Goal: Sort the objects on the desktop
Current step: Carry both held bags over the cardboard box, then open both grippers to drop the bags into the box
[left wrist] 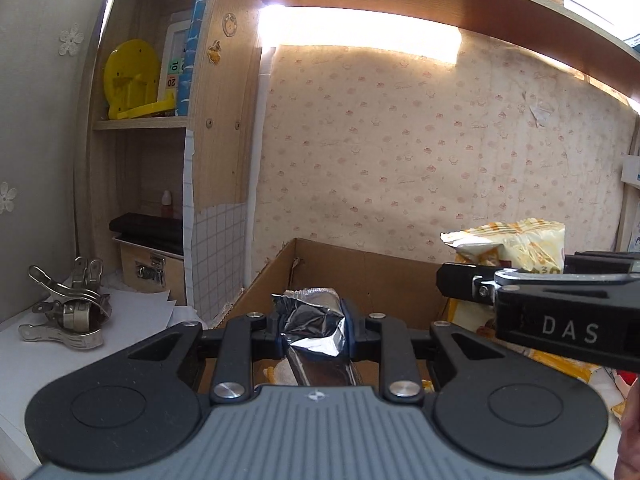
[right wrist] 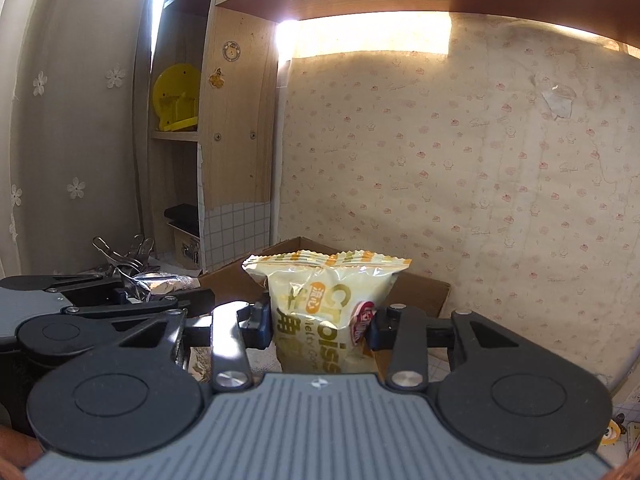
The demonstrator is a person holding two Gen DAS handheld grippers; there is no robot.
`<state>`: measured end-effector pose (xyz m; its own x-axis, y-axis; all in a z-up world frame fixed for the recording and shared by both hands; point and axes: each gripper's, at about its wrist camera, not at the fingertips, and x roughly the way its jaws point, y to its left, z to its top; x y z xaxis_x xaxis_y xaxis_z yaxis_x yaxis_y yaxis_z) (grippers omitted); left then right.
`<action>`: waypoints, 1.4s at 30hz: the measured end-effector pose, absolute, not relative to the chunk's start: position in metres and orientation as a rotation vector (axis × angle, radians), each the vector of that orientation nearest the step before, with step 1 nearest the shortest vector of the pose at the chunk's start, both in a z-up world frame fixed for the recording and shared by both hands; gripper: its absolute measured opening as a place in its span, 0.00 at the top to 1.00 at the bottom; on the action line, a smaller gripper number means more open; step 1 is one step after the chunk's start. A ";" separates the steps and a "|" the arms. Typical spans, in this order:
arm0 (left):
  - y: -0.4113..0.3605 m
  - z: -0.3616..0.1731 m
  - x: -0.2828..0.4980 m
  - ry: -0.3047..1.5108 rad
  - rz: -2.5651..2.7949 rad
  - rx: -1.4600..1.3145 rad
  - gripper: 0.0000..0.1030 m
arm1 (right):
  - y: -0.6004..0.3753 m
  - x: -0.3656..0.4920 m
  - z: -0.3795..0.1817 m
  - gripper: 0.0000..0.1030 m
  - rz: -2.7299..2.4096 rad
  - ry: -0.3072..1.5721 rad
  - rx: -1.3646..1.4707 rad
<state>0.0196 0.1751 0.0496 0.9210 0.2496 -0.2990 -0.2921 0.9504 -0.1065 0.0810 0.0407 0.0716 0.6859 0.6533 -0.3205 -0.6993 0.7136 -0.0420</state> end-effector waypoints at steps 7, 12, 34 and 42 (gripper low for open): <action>0.179 0.044 0.029 0.314 0.295 -0.147 0.74 | 0.062 0.105 0.062 0.60 0.770 0.349 -0.162; 0.180 0.041 0.035 0.330 0.305 -0.138 0.74 | 0.065 0.111 0.058 0.60 0.766 0.360 -0.166; 0.186 0.038 0.051 0.367 0.360 -0.065 0.74 | 0.100 0.153 0.055 0.61 0.748 0.407 -0.205; 0.186 0.036 0.054 0.374 0.359 -0.059 0.74 | 0.106 0.162 0.058 0.61 0.727 0.406 -0.216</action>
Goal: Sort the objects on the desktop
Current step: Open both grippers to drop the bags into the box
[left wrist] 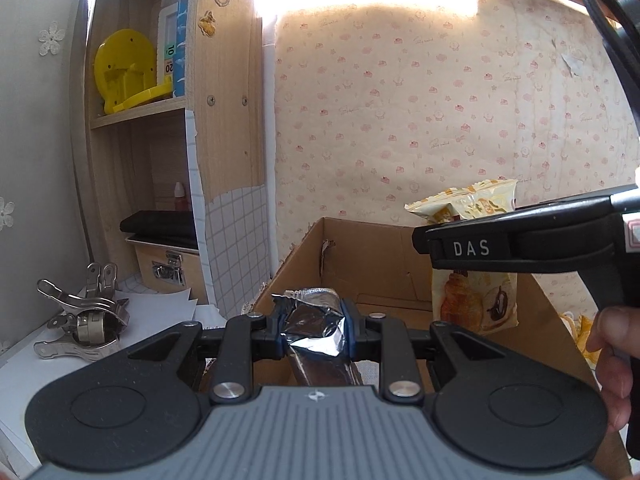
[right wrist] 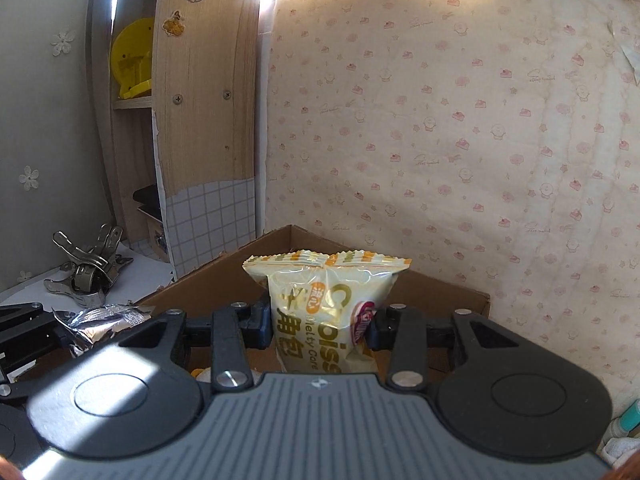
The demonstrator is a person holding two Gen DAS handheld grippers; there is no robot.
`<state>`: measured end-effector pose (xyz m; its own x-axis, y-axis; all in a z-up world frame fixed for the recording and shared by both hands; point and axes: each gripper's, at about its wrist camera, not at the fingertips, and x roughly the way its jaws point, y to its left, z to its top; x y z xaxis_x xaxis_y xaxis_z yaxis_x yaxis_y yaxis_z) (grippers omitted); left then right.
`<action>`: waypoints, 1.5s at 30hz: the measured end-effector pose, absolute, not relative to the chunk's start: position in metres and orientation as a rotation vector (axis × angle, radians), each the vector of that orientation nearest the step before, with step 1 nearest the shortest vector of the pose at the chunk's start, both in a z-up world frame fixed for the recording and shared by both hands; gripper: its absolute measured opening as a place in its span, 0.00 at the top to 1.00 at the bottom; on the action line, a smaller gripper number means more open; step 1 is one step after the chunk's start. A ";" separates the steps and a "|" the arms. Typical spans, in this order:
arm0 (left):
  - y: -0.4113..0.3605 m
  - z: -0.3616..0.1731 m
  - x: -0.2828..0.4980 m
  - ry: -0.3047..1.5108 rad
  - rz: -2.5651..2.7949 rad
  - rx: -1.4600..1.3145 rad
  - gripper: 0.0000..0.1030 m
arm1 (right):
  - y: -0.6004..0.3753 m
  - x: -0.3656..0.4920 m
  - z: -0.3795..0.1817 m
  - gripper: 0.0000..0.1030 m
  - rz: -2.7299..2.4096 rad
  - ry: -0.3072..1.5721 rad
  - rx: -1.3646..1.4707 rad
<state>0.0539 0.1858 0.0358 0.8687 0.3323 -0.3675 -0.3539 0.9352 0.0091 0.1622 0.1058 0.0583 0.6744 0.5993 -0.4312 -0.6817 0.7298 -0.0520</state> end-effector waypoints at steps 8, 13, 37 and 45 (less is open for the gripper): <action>0.186 0.035 0.056 0.376 0.362 -0.054 0.74 | 0.111 0.166 0.057 0.61 0.727 0.418 -0.228; 0.186 0.035 0.058 0.379 0.361 -0.049 0.74 | 0.112 0.168 0.057 0.60 0.719 0.422 -0.230; 0.185 0.042 0.054 0.354 0.399 -0.039 0.67 | 0.106 0.163 0.062 0.35 0.705 0.387 -0.242; 0.184 0.043 0.050 0.345 0.396 -0.040 0.67 | 0.104 0.159 0.071 0.16 0.704 0.349 -0.234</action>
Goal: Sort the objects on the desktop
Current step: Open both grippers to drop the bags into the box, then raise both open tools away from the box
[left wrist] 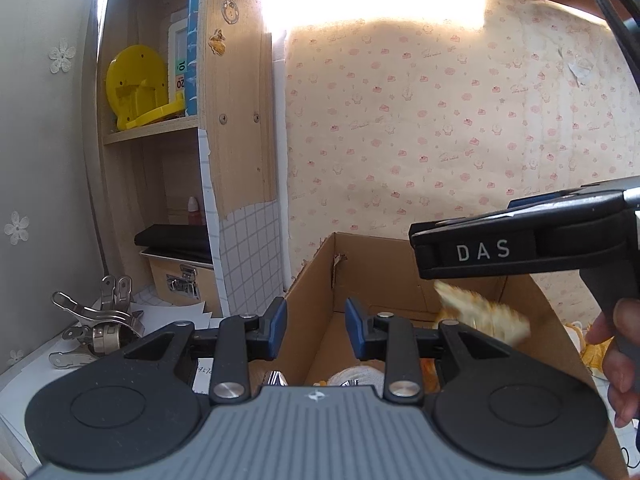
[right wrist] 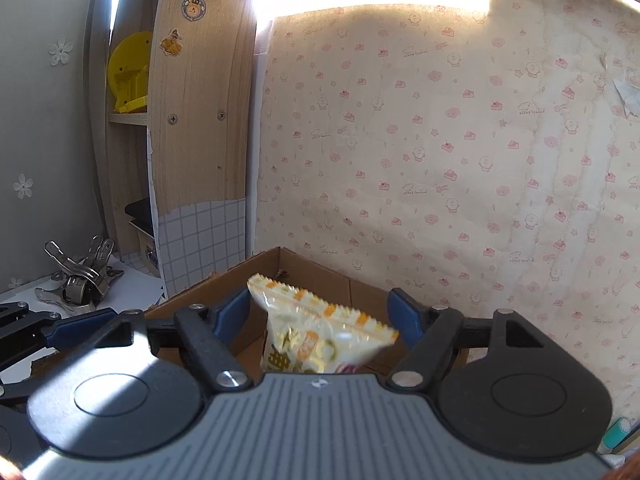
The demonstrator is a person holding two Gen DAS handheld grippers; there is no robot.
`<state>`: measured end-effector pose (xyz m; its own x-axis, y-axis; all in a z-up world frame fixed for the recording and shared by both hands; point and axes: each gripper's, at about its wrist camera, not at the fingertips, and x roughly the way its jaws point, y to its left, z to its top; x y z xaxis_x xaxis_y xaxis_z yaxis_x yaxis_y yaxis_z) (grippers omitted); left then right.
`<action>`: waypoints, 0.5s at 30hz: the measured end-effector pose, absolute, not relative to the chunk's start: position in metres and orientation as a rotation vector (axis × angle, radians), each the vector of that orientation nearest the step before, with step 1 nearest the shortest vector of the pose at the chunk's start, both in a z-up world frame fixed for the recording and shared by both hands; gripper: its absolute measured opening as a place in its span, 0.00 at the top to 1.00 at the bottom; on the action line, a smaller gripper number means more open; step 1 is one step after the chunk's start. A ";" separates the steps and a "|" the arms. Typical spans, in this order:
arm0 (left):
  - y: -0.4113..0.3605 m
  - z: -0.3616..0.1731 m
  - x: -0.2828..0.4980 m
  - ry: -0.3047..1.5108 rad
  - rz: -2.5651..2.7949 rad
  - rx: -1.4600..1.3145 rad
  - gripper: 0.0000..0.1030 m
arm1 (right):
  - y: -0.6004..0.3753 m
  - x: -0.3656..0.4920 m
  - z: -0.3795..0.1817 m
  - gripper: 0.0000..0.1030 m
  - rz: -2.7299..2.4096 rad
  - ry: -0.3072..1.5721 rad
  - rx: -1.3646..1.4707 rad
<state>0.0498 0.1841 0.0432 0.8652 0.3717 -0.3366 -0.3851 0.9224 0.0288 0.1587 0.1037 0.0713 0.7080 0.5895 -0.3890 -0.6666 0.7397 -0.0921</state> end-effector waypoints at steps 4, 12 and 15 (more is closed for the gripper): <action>0.185 0.044 0.048 0.345 0.397 -0.048 0.66 | 0.106 0.158 0.073 0.12 0.688 0.356 -0.263; 0.183 0.045 0.045 0.343 0.387 -0.057 0.66 | 0.093 0.151 0.080 0.12 0.667 0.329 -0.252; 0.179 0.048 0.042 0.335 0.379 -0.058 0.65 | 0.082 0.144 0.085 0.12 0.658 0.307 -0.242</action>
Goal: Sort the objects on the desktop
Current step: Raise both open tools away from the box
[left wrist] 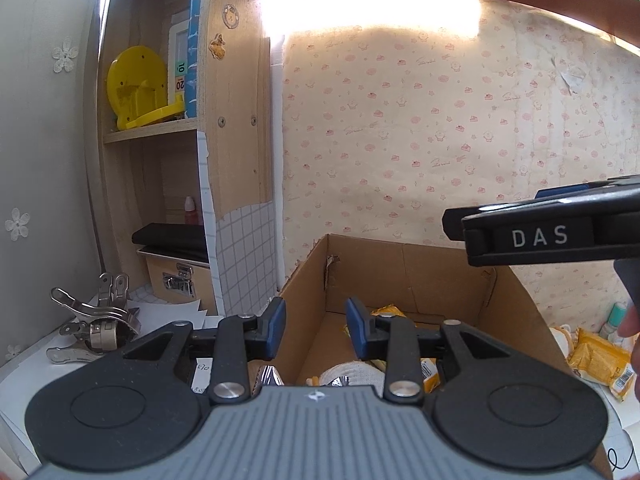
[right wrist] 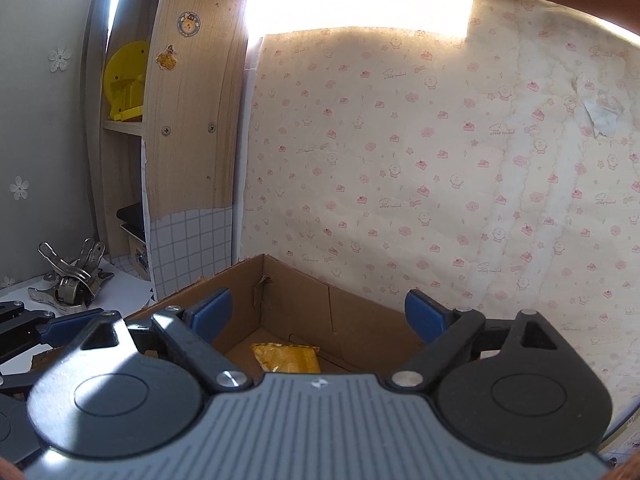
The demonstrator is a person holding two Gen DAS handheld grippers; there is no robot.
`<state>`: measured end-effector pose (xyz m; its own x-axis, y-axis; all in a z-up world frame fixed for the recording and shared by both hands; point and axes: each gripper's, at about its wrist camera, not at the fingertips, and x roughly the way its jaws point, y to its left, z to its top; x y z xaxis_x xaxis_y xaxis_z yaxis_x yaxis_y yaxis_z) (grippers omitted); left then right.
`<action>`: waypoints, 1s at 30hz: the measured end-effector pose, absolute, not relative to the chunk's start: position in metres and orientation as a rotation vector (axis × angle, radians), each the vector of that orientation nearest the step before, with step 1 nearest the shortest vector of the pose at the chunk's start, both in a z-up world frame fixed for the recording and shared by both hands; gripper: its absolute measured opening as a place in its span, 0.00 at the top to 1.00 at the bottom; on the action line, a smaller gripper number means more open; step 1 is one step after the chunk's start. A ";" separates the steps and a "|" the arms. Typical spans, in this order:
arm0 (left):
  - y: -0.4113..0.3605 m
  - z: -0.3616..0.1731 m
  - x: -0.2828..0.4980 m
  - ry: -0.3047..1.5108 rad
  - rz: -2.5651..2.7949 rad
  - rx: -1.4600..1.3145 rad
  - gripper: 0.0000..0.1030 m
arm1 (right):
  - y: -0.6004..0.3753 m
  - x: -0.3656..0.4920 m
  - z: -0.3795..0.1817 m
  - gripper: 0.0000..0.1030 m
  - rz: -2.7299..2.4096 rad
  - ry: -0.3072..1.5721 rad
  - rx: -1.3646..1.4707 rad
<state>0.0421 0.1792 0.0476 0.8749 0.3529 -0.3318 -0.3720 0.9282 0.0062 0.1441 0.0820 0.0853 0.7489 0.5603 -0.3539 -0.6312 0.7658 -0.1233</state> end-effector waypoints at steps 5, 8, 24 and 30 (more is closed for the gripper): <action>0.168 0.053 0.036 0.319 0.347 -0.074 0.65 | 0.053 0.127 0.092 0.12 0.613 0.263 -0.248; 0.154 0.056 0.033 0.308 0.312 -0.075 0.64 | 0.024 0.117 0.096 0.11 0.570 0.241 -0.229; 0.038 0.053 0.034 0.300 0.071 -0.065 0.60 | -0.157 0.078 0.081 0.08 0.228 0.226 -0.159; 0.005 0.037 0.042 0.329 0.025 -0.063 0.60 | -0.196 0.075 0.058 0.08 0.189 0.270 -0.152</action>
<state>0.0416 0.0047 0.0369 0.9461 0.0143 -0.3235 -0.0349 0.9977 -0.0579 0.0749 -0.1958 0.0579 0.9463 0.1644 -0.2784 -0.2051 0.9709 -0.1238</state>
